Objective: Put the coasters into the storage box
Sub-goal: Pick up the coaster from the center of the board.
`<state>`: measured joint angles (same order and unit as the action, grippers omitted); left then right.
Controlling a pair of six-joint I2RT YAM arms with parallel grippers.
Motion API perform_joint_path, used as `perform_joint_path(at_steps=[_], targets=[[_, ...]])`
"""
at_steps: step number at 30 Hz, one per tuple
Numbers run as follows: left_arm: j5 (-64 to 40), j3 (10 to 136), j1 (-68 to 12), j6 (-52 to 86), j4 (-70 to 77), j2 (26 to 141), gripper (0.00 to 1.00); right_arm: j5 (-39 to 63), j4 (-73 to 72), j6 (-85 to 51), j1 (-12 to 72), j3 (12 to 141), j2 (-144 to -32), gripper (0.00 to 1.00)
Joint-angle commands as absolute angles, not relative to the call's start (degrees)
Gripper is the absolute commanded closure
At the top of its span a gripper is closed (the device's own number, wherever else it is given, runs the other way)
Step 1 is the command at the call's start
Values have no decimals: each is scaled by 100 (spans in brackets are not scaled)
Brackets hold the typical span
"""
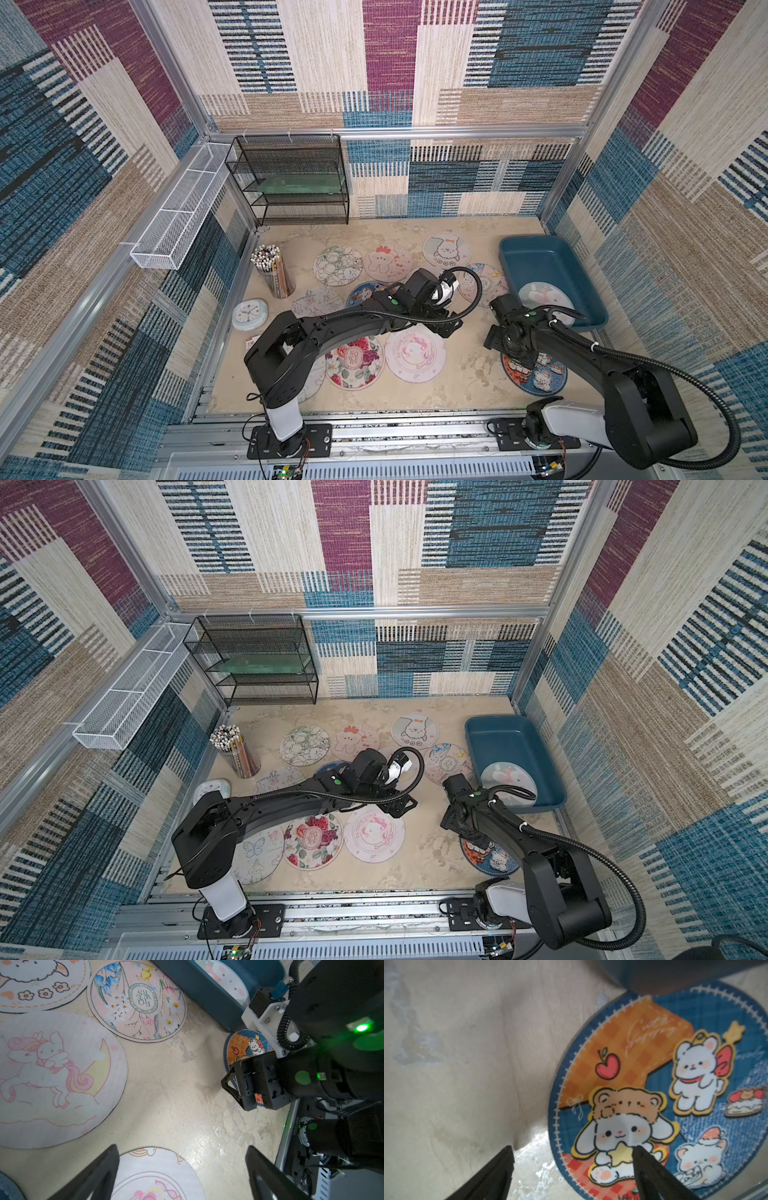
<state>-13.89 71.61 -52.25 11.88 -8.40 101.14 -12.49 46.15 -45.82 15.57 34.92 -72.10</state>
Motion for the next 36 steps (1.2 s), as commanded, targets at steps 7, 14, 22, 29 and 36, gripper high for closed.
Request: perform_joint_path(at_steps=[7, 14, 22, 29, 36], targets=[[-1439, 7249, -5217, 1081, -793, 10045, 6, -1005, 4332, -4719, 1276, 3118, -7062, 15], [-1466, 7250, -5212, 1029, -804, 10005, 6, -600, 3850, -4712, 973, 2532, -6991, 26], [-1477, 7207, -5219, 1072, -744, 9982, 6, -598, 3779, -4641, 966, 2602, -7110, 48], [-1425, 7181, -5211, 1063, -745, 9976, 6, -582, 3728, -4641, 1127, 2727, -7102, 64], [-1393, 7199, -5201, 1077, -773, 9985, 6, -633, 3831, -4654, 1531, 3124, -7119, 100]])
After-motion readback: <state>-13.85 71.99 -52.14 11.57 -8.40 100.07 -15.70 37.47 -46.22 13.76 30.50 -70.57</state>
